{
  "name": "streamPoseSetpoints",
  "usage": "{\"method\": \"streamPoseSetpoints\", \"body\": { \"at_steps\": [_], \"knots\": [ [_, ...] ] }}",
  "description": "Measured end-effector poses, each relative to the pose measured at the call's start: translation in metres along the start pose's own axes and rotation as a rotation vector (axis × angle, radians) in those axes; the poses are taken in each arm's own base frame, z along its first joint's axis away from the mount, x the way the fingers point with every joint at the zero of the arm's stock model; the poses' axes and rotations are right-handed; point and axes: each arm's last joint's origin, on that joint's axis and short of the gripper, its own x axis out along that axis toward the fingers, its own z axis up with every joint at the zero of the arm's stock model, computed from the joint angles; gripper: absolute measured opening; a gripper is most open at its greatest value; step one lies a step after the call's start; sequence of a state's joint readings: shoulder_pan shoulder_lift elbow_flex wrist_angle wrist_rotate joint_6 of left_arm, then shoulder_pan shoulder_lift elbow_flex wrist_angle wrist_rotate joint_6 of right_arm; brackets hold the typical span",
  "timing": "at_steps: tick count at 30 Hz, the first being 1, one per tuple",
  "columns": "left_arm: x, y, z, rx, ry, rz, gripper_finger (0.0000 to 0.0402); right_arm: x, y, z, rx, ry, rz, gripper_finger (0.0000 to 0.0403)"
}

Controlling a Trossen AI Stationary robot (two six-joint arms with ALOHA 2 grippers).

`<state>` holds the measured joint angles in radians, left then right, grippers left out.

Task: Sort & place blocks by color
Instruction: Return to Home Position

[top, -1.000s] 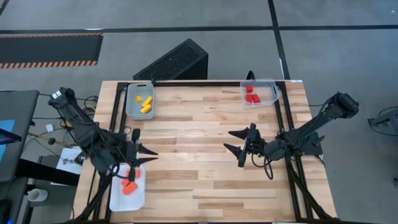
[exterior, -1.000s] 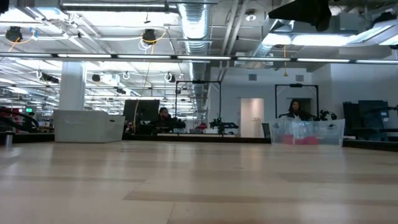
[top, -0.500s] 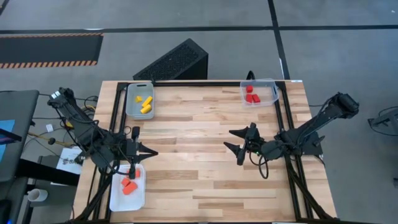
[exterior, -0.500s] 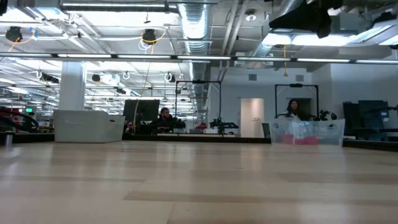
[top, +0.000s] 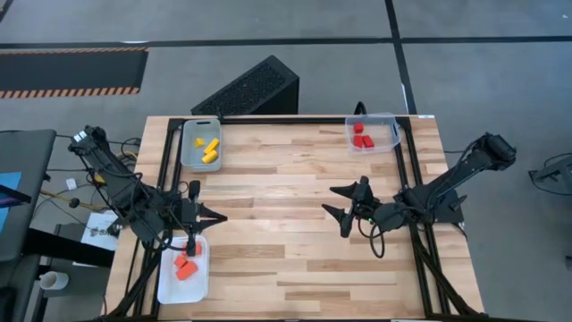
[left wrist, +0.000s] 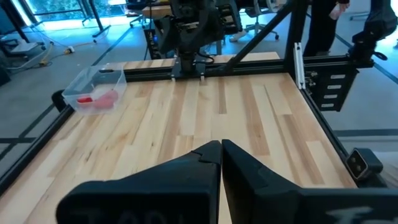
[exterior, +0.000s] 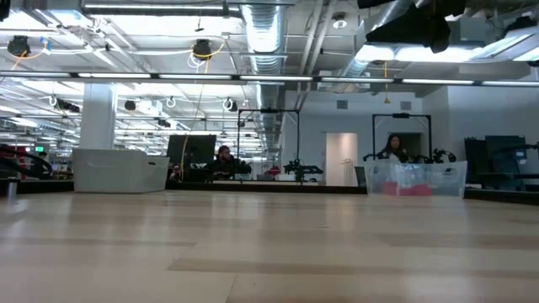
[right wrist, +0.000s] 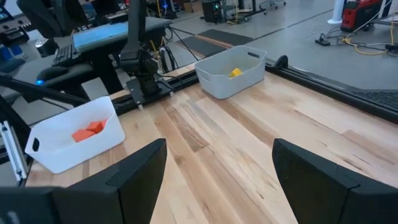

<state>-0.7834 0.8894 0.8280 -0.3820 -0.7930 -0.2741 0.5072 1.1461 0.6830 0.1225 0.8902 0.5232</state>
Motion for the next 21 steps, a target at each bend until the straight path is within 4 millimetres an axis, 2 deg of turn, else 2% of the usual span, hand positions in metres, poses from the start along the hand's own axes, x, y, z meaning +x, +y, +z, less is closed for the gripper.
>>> {"method": "streamPoseSetpoints", "body": {
  "at_steps": [10, 21],
  "knots": [
    [0.000, 0.000, 0.000, -0.001, -0.004, 0.017, 0.0002, 0.003, -0.003, 0.000, -0.010, 0.001, -0.024, 0.0315],
    [0.000, 0.001, -0.001, -0.016, 0.000, 0.019, 0.0002, 0.011, -0.016, -0.004, 0.048, 0.060, -0.094, 0.0314]
  ]
}}
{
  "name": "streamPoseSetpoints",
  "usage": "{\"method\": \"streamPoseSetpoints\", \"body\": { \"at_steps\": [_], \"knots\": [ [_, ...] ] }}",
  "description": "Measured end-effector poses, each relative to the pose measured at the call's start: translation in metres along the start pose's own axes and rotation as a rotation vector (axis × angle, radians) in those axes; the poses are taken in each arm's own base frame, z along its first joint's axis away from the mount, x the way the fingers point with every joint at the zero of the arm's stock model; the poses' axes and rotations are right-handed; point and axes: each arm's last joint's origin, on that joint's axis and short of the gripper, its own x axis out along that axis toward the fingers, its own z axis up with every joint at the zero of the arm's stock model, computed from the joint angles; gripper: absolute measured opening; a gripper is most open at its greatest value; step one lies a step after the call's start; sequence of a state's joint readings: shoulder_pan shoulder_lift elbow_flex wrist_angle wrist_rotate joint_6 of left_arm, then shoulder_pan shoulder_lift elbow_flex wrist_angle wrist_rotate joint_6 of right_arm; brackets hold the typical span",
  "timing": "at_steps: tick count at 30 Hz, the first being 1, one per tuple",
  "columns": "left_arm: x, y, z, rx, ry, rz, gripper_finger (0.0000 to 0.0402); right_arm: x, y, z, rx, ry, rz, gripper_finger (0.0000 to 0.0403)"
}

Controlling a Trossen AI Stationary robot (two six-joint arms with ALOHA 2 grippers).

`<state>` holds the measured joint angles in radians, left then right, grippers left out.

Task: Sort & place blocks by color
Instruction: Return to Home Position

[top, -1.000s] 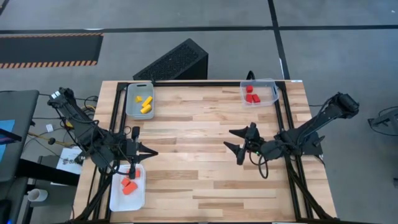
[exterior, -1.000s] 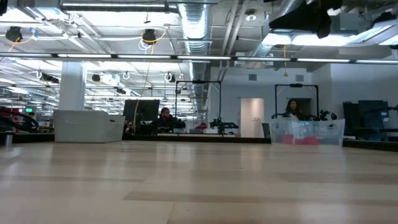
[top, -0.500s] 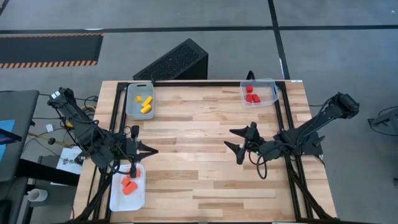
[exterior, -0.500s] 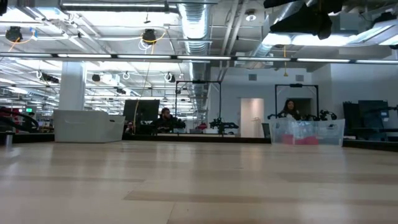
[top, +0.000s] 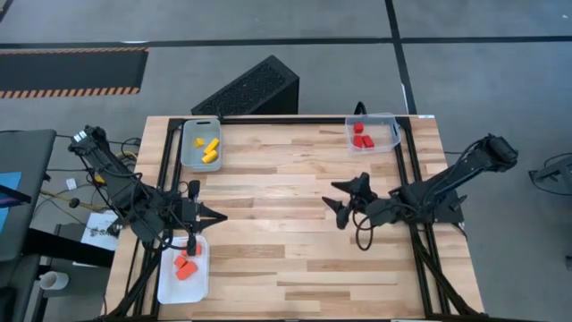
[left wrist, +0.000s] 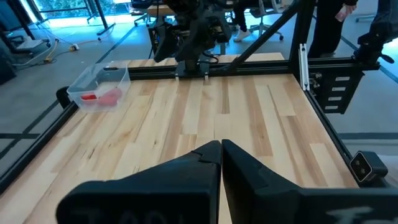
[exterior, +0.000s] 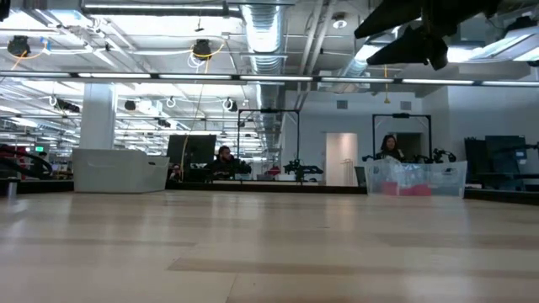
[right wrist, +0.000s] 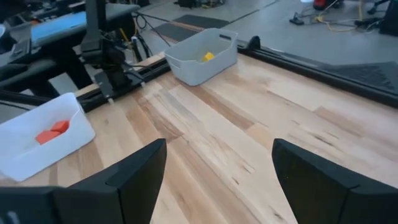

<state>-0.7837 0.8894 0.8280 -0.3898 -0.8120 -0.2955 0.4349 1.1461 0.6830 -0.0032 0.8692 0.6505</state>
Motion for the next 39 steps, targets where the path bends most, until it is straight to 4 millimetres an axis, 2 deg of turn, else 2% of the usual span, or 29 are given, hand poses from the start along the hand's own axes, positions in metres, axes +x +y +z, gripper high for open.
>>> {"method": "streamPoseSetpoints", "body": {
  "at_steps": [3, 7, 16, 19, 23, 26, 30, 33, 39],
  "knots": [
    [0.000, 0.000, -0.001, -0.002, 0.005, 0.001, 0.0002, 0.000, 0.000, 0.000, -0.026, 0.004, 0.007, 0.0299],
    [0.000, 0.001, 0.000, -0.008, 0.003, 0.002, 0.0002, 0.000, 0.001, 0.000, -0.073, 0.000, 0.011, 0.0250],
    [-0.016, 0.017, 0.009, -0.037, -0.071, 0.018, 0.0002, -0.011, 0.000, 0.021, -0.279, -0.091, 0.054, 0.0061],
    [-0.022, 0.023, 0.012, -0.034, -0.098, 0.029, 0.0002, -0.020, -0.005, 0.031, -0.329, -0.126, 0.065, 0.0014],
    [-0.028, 0.029, 0.015, -0.030, -0.121, 0.031, 0.0002, -0.041, -0.015, 0.050, -0.379, -0.195, 0.104, 0.0021],
    [-0.023, 0.028, 0.013, -0.008, -0.176, 0.030, 0.0002, -0.059, -0.025, 0.065, -0.377, -0.249, 0.157, 0.0034],
    [-0.014, 0.028, 0.004, 0.032, -0.288, -0.094, 0.0002, -0.077, -0.041, 0.081, -0.350, -0.312, 0.265, 0.0021],
    [-0.007, 0.033, -0.007, 0.025, -0.362, -0.140, 0.0002, -0.087, -0.052, 0.085, -0.341, -0.314, 0.341, 0.0006],
    [-0.002, 0.052, -0.032, -0.021, -0.464, -0.151, 0.0002, -0.097, -0.068, 0.084, -0.285, -0.260, 0.379, 0.0016]
  ]
}}
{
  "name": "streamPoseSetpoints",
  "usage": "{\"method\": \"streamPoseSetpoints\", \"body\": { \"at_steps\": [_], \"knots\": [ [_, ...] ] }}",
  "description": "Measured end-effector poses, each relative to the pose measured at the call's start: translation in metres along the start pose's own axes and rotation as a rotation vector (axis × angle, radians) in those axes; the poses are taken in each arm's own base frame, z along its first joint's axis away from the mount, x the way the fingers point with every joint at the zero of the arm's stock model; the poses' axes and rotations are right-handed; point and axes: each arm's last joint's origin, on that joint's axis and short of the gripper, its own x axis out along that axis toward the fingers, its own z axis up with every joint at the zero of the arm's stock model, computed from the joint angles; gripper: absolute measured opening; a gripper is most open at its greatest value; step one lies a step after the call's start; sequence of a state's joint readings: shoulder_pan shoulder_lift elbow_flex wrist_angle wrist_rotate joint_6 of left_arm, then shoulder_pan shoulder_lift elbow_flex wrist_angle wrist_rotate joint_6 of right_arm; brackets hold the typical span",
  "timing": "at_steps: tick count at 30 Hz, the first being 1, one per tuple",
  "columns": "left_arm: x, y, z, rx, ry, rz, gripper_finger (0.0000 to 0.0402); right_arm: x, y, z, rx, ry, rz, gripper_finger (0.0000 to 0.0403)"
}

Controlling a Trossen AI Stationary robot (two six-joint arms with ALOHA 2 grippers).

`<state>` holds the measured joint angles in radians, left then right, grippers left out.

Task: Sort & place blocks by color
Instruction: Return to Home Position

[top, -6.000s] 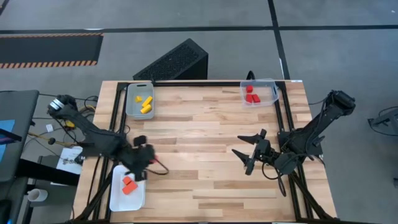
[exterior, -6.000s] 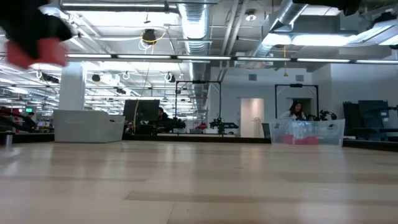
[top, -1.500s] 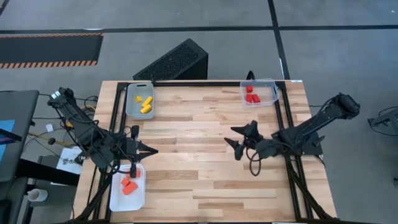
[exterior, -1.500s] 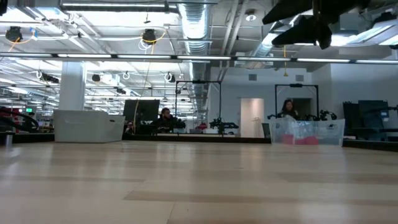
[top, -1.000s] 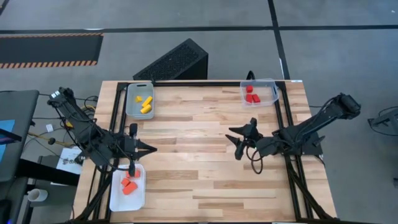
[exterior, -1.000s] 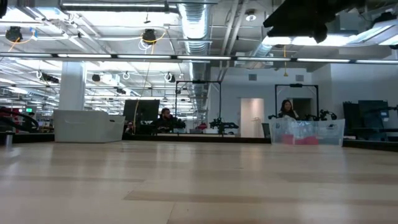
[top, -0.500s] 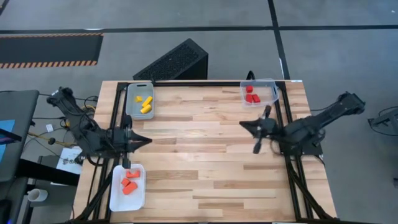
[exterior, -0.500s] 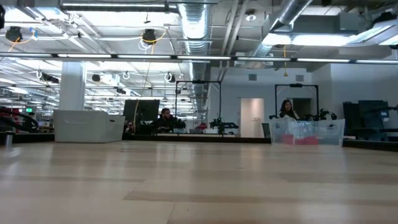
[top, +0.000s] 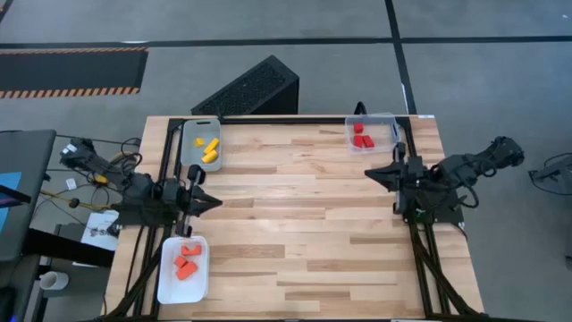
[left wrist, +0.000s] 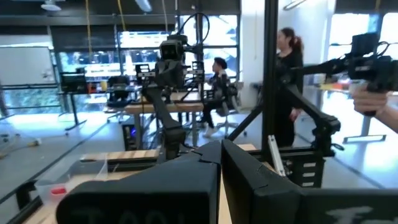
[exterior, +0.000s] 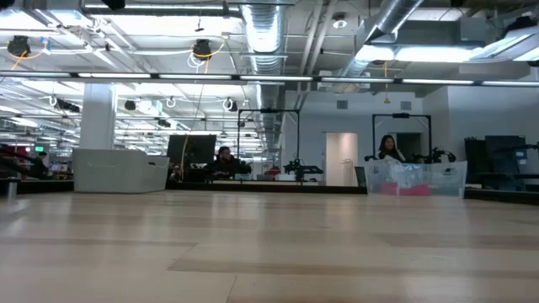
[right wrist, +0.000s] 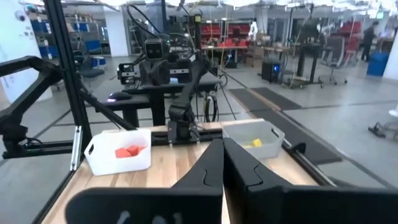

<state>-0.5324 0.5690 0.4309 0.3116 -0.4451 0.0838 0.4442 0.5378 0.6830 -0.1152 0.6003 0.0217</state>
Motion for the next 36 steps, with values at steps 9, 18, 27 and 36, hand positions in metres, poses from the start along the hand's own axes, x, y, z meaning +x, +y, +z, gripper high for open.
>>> {"method": "streamPoseSetpoints", "body": {
  "at_steps": [9, 18, 27, 36],
  "knots": [
    [-0.013, 0.018, -0.019, -0.049, -0.069, -0.048, 0.0002, 0.007, 0.005, -0.028, -0.015, -0.020, 0.039, 0.0008],
    [-0.017, 0.022, -0.025, -0.057, -0.066, -0.042, 0.0002, 0.015, 0.001, -0.087, 0.023, -0.062, 0.022, 0.0004],
    [-0.016, 0.020, -0.027, -0.052, -0.056, -0.106, 0.0002, 0.012, -0.009, -0.124, 0.046, -0.147, 0.057, 0.0005],
    [-0.009, 0.019, -0.032, -0.043, -0.021, -0.081, 0.0002, 0.007, -0.015, -0.145, 0.066, -0.200, 0.061, 0.0005]
  ]
}}
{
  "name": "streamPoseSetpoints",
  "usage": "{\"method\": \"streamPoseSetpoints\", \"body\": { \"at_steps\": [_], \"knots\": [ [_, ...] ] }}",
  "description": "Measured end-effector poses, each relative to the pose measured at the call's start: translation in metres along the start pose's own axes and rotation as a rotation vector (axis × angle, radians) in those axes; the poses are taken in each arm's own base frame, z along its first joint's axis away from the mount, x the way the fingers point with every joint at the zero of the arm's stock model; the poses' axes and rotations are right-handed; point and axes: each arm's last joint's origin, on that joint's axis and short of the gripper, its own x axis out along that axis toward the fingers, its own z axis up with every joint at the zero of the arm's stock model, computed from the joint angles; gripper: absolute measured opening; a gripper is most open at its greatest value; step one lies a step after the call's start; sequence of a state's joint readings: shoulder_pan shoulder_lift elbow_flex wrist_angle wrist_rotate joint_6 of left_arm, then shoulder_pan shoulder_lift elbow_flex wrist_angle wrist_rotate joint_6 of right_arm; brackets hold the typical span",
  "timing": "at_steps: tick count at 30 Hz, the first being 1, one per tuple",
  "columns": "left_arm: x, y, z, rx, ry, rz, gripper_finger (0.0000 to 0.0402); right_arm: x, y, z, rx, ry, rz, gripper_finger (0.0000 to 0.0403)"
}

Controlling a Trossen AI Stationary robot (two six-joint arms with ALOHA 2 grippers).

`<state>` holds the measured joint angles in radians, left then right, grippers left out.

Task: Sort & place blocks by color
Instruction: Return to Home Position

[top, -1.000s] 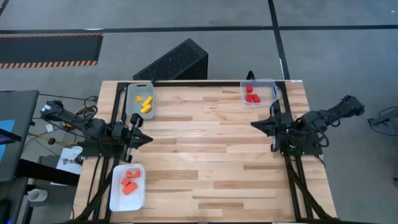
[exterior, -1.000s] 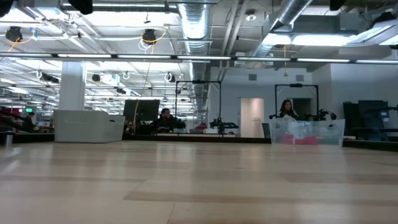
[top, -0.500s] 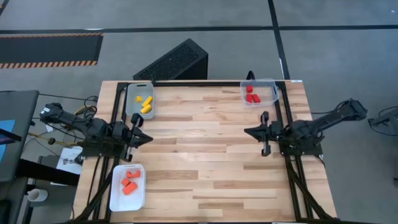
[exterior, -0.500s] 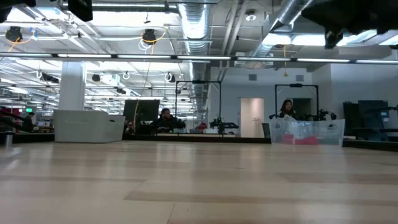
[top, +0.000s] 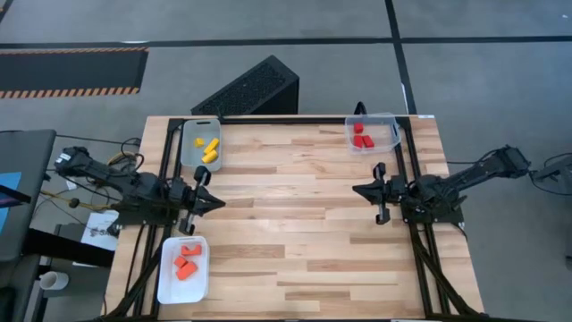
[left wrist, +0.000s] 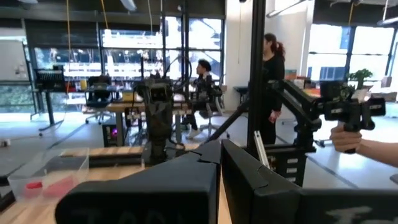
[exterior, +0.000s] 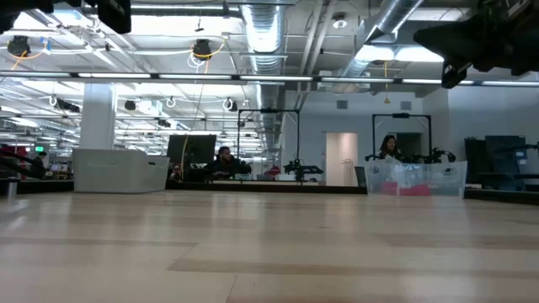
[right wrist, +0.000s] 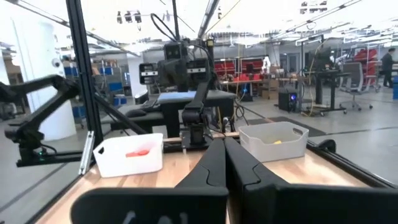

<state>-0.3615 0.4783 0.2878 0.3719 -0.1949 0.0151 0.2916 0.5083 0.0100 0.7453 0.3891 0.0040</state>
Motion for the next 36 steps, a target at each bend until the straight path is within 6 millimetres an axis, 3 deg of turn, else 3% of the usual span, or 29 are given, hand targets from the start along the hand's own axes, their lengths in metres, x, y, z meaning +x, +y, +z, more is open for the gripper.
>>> {"method": "streamPoseSetpoints", "body": {
  "at_steps": [9, 22, 25, 31, 36],
  "knots": [
    [0.013, -0.001, -0.010, 0.014, 0.056, 0.005, 0.0002, 0.000, 0.000, -0.001, 0.014, 0.003, 0.000, 0.0005],
    [-0.023, 0.006, 0.007, 0.047, -0.024, 0.022, 0.0002, 0.000, -0.001, -0.002, 0.018, 0.011, -0.009, 0.0006],
    [-0.029, 0.007, -0.004, 0.053, -0.073, 0.016, 0.0002, 0.000, -0.002, -0.002, 0.016, 0.010, -0.015, 0.0006],
    [-0.043, 0.011, -0.047, 0.017, -0.169, 0.036, 0.0002, 0.000, -0.002, -0.002, 0.015, 0.010, -0.020, 0.0006],
    [-0.049, 0.013, -0.048, -0.017, -0.166, 0.026, 0.0002, 0.000, -0.002, -0.002, 0.012, 0.009, -0.020, 0.0006]
  ]
}}
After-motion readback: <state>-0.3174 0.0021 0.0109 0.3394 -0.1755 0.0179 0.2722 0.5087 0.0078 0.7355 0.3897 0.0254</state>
